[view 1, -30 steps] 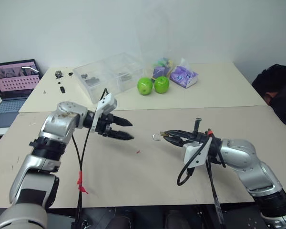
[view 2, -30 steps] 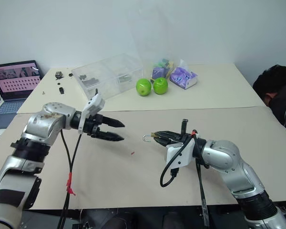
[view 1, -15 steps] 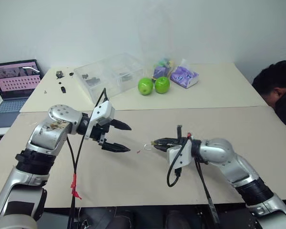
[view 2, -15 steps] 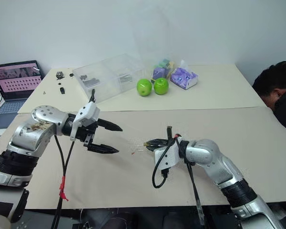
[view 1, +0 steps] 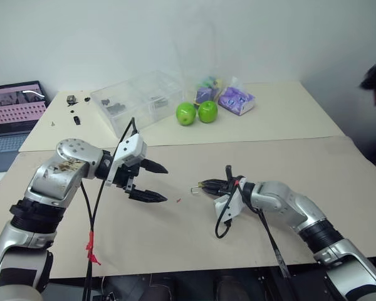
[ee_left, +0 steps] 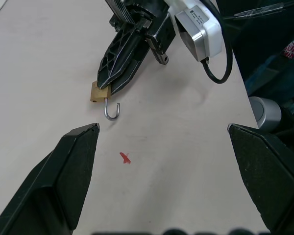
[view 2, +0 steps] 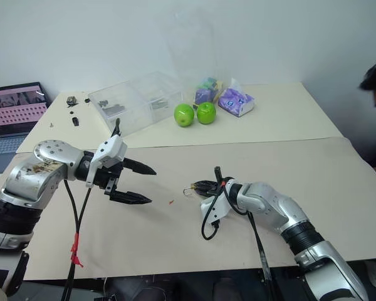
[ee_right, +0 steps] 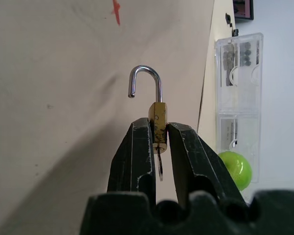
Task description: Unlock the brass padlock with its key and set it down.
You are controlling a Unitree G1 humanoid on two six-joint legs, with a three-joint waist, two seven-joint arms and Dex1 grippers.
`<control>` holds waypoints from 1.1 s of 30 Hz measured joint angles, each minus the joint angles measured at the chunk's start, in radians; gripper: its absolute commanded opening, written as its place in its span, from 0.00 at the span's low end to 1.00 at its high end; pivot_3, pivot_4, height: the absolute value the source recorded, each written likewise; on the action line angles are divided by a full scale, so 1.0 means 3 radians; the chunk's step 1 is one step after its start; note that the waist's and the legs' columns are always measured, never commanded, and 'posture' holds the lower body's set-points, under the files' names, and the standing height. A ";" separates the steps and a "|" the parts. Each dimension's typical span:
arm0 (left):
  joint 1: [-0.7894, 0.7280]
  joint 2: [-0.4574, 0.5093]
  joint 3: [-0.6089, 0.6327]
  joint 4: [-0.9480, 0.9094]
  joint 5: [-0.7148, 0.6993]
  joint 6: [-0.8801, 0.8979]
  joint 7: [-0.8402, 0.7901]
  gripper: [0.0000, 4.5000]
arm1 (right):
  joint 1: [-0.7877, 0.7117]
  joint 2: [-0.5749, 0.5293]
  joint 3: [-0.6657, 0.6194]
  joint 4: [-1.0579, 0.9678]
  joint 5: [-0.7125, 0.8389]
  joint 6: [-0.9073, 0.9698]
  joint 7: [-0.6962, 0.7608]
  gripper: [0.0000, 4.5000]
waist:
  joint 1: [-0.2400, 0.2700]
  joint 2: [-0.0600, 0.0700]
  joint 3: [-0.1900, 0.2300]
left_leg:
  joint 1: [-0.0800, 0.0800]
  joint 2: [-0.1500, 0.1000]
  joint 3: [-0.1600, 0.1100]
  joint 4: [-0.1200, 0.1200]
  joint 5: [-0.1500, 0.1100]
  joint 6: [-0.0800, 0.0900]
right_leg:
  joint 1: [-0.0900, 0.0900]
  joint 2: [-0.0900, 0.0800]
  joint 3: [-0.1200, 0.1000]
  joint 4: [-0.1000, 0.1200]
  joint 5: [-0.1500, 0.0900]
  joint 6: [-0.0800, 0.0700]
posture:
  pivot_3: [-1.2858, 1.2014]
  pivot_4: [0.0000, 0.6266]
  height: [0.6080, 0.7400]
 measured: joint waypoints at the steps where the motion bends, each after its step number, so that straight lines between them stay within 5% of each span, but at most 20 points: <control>1: -0.0003 -0.0006 -0.0001 0.0012 0.0000 -0.0001 0.0000 0.99 | 0.0000 0.0000 0.0016 0.0014 0.0000 -0.0008 -0.0010 0.03 | -0.0002 0.0000 0.0000 | 0.0000 0.0000 0.0000 0.0000 0.0000 0.0000 | 0.0000 0.0000 0.0000 0.0000 0.0000 0.0000 | 0.52 0.24 1.00; 9: -0.0062 -0.0097 -0.0062 0.0088 0.0010 -0.0022 -0.0011 0.99 | 0.0049 -0.0063 0.0037 0.0109 0.0013 -0.0013 -0.0011 0.03 | -0.0009 0.0000 0.0000 | 0.0001 0.0029 0.0007 0.0008 -0.0011 -0.0009 | 0.0000 0.0032 0.0005 -0.0002 0.0005 -0.0008 | 0.52 0.24 1.00; 10: -0.0080 -0.0111 -0.0075 0.0111 0.0017 -0.0028 -0.0014 1.00 | 0.0051 -0.0080 0.0036 0.0109 0.0021 -0.0013 -0.0010 0.25 | -0.0009 0.0000 0.0000 | 0.0001 0.0033 0.0008 0.0007 -0.0011 -0.0009 | -0.0001 0.0036 0.0005 -0.0001 0.0005 -0.0008 | 0.52 0.24 1.00; 20: -0.0172 -0.0204 -0.0155 0.0324 0.0081 -0.0164 -0.0070 1.00 | 0.0173 -0.0349 -0.0131 0.0105 0.0311 -0.0047 -0.0044 0.97 | 0.0009 0.0000 0.0000 | 0.0004 0.0038 0.0012 0.0008 -0.0015 -0.0007 | 0.0000 0.0041 0.0010 -0.0003 0.0007 -0.0013 | 0.52 0.24 1.00; 28: -0.0191 -0.0317 -0.0160 0.0489 0.0166 -0.0319 -0.0057 1.00 | 0.0415 -0.0760 -0.0406 0.0053 0.0845 0.0052 0.0262 0.99 | 0.0066 -0.0001 0.0001 | 0.0004 0.0039 0.0019 0.0012 -0.0018 -0.0002 | 0.0004 0.0039 0.0013 -0.0007 0.0008 -0.0013 | 0.52 0.24 1.00; 33: -0.0181 -0.0462 -0.0155 0.0559 0.0274 -0.0479 0.0127 1.00 | 0.0570 -0.0782 -0.0724 -0.0689 0.2492 0.1571 0.1264 0.99 | 0.0051 -0.0003 0.0002 | -0.0002 0.0047 0.0023 0.0015 -0.0024 0.0009 | 0.0004 0.0040 0.0020 -0.0008 0.0009 -0.0016 | 0.52 0.24 1.00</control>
